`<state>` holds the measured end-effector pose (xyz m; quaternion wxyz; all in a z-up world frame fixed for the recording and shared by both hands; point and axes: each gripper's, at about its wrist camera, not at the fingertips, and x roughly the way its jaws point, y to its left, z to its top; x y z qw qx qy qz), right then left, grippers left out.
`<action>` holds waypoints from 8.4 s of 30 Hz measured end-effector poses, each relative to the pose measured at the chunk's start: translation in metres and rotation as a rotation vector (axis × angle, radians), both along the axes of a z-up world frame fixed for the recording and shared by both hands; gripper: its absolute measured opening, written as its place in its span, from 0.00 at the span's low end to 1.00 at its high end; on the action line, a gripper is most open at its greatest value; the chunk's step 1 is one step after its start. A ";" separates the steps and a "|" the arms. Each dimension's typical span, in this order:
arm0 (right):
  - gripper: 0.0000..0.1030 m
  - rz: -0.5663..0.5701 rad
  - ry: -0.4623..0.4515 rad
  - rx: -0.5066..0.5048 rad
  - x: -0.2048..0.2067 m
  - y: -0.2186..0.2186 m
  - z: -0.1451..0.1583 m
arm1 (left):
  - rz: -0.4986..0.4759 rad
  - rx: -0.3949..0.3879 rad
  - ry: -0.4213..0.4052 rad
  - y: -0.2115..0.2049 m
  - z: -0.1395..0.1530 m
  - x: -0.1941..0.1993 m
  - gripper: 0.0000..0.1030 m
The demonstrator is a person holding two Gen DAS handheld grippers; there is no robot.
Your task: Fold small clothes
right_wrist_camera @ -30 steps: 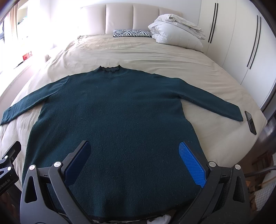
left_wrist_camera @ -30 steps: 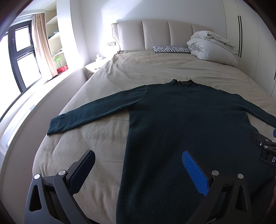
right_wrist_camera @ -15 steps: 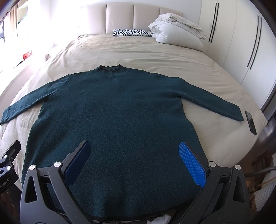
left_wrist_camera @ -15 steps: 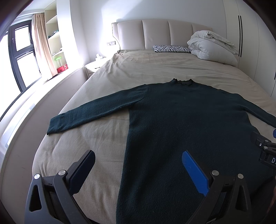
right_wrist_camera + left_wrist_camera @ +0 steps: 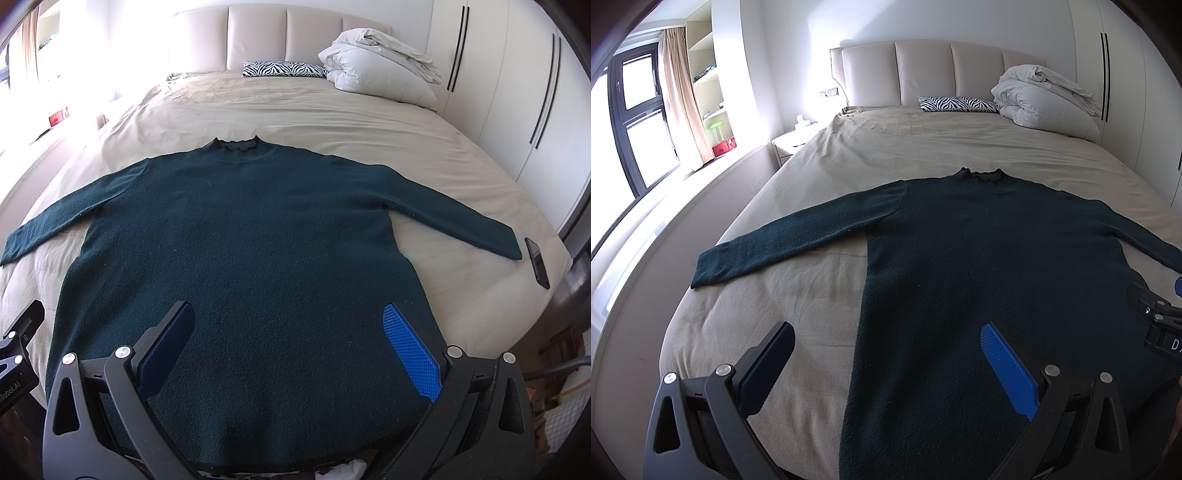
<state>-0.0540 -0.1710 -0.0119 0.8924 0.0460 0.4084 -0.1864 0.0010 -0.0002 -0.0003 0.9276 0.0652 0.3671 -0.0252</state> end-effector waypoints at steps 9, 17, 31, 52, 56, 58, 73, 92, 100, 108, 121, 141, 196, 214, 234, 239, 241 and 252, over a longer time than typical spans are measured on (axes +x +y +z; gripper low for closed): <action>1.00 0.001 0.002 0.000 0.000 0.000 0.000 | -0.001 -0.001 0.001 0.000 -0.005 -0.002 1.00; 1.00 0.001 0.003 0.003 -0.001 -0.001 -0.002 | -0.001 -0.001 0.002 0.000 -0.005 -0.002 1.00; 1.00 0.001 0.007 0.002 -0.002 0.004 -0.012 | -0.002 -0.002 0.003 -0.004 -0.012 -0.007 1.00; 1.00 0.002 0.010 0.036 0.001 -0.007 -0.017 | -0.025 -0.064 0.029 -0.009 -0.031 -0.006 1.00; 1.00 -0.017 -0.042 0.169 -0.003 -0.057 -0.016 | -0.023 -0.168 0.047 -0.001 -0.032 -0.005 1.00; 1.00 -0.073 -0.086 0.245 -0.009 -0.102 -0.017 | -0.050 -0.155 0.071 -0.006 -0.037 0.000 1.00; 0.78 -0.765 -0.329 0.738 -0.102 -0.481 -0.105 | -0.115 -0.441 0.279 -0.036 -0.060 0.069 1.00; 0.07 -0.519 -0.337 0.534 -0.005 -0.495 -0.047 | -0.084 -0.632 0.355 -0.007 -0.075 0.123 1.00; 0.06 -0.002 -0.215 0.436 0.162 -0.305 0.003 | -0.058 -0.700 0.321 0.020 -0.071 0.137 0.99; 0.07 0.201 -0.063 0.508 0.228 -0.139 -0.046 | -0.026 -0.735 0.313 0.044 -0.079 0.152 0.97; 0.61 0.236 -0.077 0.669 0.121 -0.140 -0.073 | -0.136 -0.671 0.409 -0.074 -0.086 0.234 0.89; 0.61 -0.105 -0.248 0.760 0.052 -0.349 -0.062 | -0.111 -0.484 0.235 -0.089 -0.075 0.270 0.08; 0.17 -0.072 0.010 0.478 0.103 -0.360 -0.102 | -0.033 -0.554 0.147 -0.026 -0.090 0.233 0.48; 0.83 0.183 -0.205 0.430 0.068 -0.151 -0.010 | 0.715 -1.123 -0.015 0.339 -0.125 0.106 0.53; 0.32 0.101 -0.212 0.802 0.069 -0.178 -0.043 | 0.795 -1.089 -0.049 0.343 -0.112 0.158 0.08; 0.26 0.074 -0.205 0.829 0.066 -0.197 -0.055 | 0.503 -0.687 -0.054 0.240 -0.040 0.201 0.08; 0.26 0.068 -0.202 0.854 0.066 -0.207 -0.061 | 0.352 -0.477 -0.060 0.174 -0.018 0.215 0.07; 0.26 0.022 -0.208 0.916 0.063 -0.270 -0.077 | -0.159 0.053 -0.094 -0.130 -0.017 0.229 0.07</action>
